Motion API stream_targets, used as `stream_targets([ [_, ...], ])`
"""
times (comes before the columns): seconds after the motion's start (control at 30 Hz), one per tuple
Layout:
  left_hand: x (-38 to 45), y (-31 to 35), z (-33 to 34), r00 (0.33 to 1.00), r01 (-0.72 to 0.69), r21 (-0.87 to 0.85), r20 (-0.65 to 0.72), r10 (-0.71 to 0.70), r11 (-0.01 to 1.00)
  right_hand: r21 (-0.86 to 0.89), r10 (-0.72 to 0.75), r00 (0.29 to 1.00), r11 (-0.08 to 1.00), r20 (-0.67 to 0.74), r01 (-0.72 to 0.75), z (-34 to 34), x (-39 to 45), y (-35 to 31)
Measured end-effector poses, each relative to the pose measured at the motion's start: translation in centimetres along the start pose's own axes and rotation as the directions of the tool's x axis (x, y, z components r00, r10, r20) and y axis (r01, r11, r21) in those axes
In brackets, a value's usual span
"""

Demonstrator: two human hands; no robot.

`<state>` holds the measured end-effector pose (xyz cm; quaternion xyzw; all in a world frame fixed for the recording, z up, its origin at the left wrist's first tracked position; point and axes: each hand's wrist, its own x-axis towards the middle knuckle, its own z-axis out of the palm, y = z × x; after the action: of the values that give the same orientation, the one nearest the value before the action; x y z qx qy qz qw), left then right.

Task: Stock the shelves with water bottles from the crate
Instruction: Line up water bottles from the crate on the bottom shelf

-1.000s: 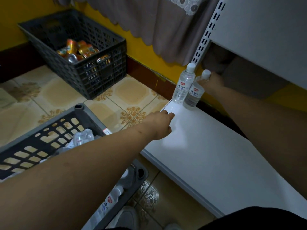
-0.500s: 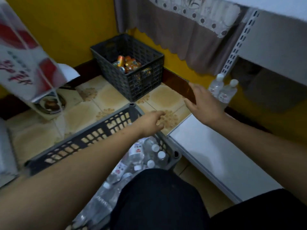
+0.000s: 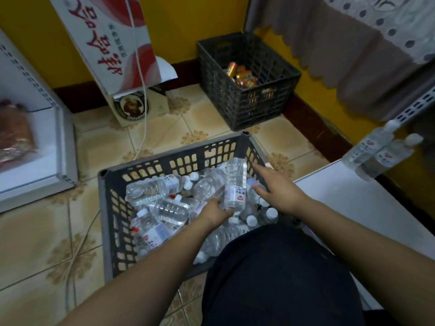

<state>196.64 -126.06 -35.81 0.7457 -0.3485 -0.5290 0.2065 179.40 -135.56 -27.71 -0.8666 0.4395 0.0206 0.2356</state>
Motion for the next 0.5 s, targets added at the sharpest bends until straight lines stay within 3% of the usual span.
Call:
stream_targets([
  [0.1,1.6,0.0,1.5,0.997,0.077,-0.227,0.035,-0.071,0.971,0.043,0.026,0.998,0.999,0.056,-0.029,2.1,1.1,0.6],
  [0.23,2.4,1.2,2.3,0.978,0.208,-0.488,0.129,-0.166,0.848,0.067,0.046,0.997,0.997,0.057,-0.050,3.5,2.4,0.9],
  [0.3,3.1,1.2,2.6,0.974,0.227,-0.523,0.106,-0.202,0.822,0.078,0.052,0.997,0.995,0.050,-0.055,3.7,2.8,1.0],
  [0.5,3.3,0.8,0.3,0.994,0.087,-0.478,-0.017,-0.109,0.874,0.048,0.017,0.999,0.999,0.048,-0.019,3.1,2.9,1.1],
])
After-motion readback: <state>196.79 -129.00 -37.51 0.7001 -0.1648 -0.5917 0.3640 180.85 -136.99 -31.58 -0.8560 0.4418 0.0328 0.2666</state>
